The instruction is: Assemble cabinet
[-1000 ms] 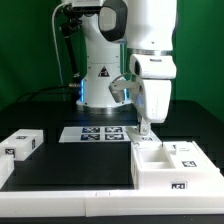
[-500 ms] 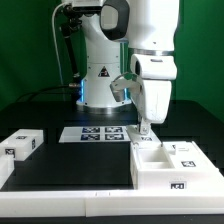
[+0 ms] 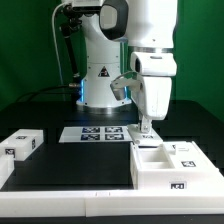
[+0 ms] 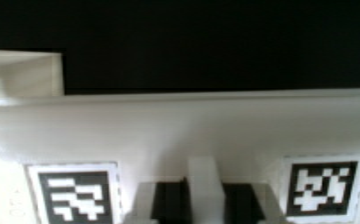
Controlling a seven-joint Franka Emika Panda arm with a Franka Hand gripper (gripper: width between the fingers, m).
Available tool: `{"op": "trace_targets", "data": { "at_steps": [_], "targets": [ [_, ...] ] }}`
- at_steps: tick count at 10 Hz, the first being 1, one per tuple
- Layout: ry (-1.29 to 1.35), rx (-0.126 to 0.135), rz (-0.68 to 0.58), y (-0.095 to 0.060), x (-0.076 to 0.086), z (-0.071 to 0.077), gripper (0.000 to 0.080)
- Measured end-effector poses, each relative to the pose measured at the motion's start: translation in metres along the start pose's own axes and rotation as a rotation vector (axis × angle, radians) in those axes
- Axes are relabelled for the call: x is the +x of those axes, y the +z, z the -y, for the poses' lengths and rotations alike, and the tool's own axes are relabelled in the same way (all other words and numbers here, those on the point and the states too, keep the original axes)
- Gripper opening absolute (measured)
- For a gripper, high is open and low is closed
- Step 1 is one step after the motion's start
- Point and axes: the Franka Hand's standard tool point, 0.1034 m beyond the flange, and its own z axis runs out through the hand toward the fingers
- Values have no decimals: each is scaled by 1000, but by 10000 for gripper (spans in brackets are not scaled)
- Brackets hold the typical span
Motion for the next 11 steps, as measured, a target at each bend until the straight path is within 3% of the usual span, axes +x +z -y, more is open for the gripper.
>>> {"op": "trace_targets", "data": {
  "at_steps": [11],
  "targets": [
    [6,22,13,3,-4,-1,69]
  ]
}}
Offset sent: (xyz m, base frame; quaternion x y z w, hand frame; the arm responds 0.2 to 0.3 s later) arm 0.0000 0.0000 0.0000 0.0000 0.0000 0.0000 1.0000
